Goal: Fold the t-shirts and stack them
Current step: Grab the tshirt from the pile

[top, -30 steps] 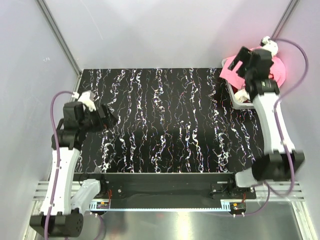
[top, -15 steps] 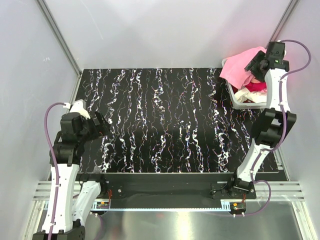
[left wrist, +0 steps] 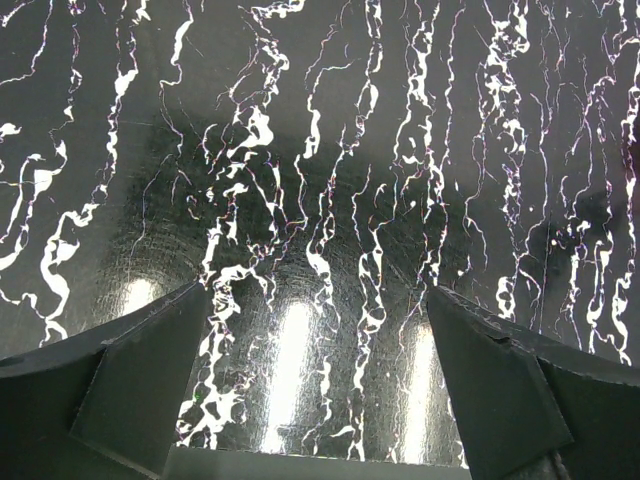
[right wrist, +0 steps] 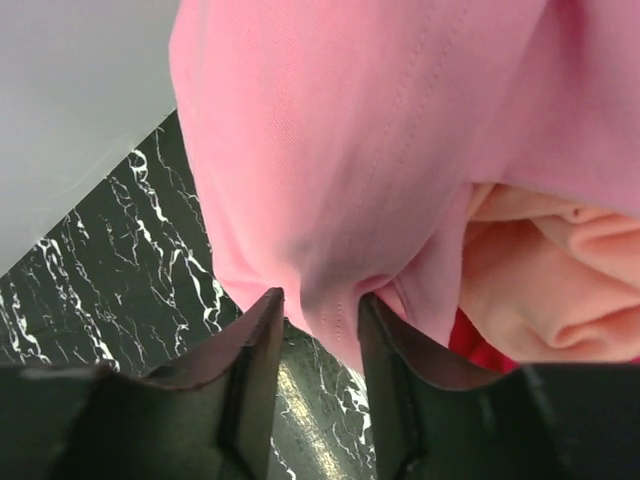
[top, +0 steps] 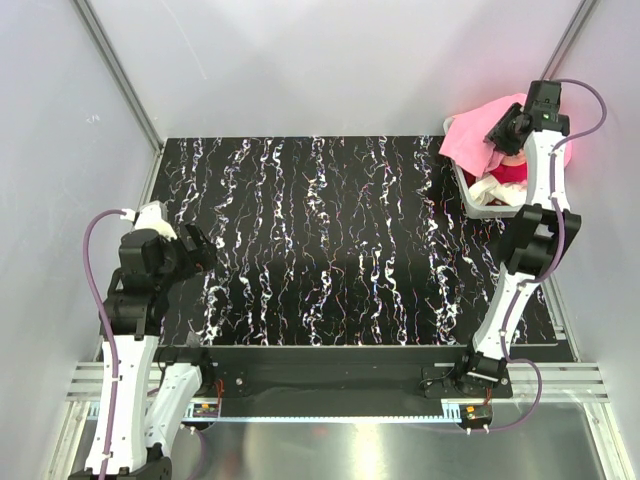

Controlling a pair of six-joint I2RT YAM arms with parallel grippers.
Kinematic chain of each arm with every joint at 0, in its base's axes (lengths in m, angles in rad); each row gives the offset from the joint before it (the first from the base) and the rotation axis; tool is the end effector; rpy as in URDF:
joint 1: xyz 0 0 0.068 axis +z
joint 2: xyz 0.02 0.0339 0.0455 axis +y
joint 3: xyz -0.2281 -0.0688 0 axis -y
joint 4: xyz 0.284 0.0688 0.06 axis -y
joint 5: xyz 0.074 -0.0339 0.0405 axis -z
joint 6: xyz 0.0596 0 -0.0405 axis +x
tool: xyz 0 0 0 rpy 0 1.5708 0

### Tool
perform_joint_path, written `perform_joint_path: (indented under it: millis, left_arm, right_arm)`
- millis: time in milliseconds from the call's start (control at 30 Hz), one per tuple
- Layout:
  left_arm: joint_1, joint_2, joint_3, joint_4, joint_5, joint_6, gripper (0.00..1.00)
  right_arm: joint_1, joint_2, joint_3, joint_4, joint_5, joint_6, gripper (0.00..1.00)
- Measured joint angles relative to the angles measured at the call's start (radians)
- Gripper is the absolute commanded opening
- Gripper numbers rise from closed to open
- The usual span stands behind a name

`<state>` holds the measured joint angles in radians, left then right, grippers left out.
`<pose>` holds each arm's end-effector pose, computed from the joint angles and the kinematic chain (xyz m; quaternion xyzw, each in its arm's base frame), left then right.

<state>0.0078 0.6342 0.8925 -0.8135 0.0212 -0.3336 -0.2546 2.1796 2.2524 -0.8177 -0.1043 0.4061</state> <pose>0.2090 0.0004 0.3088 -0.1433 0.8619 -0.0880 0.4783 0.5119 -0.1268 0.2908 0.2769 0.8720 0.0779 0.3960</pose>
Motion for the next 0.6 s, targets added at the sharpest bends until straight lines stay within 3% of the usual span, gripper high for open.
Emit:
perform_joint_path:
  millis: [100, 133, 167, 467, 600]
  left_arm:
    - [0.0, 0.0, -0.003, -0.001, 0.0, -0.002, 0.99]
    - [0.0, 0.0, -0.003, -0.001, 0.0, -0.003, 0.99]
    - [0.0, 0.0, -0.003, 0.001, 0.0, -0.004, 0.99]
    - [0.0, -0.01, -0.005, 0.003, -0.018, -0.005, 0.99]
    - [0.0, -0.031, -0.014, 0.008, -0.023, -0.005, 0.99]
  right_arm:
    - [0.0, 0.022, 0.034, -0.01, -0.019, -0.001, 0.22]
    - [0.0, 0.023, 0.038, -0.013, -0.022, 0.001, 0.06]
    - [0.0, 0.025, 0.039, -0.013, -0.028, -0.001, 0.0]
    - [0.01, 0.008, -0.006, 0.006, -0.132, 0.021, 0.0]
    - [0.105, -0.027, -0.013, 0.005, -0.144, 0.021, 0.0]
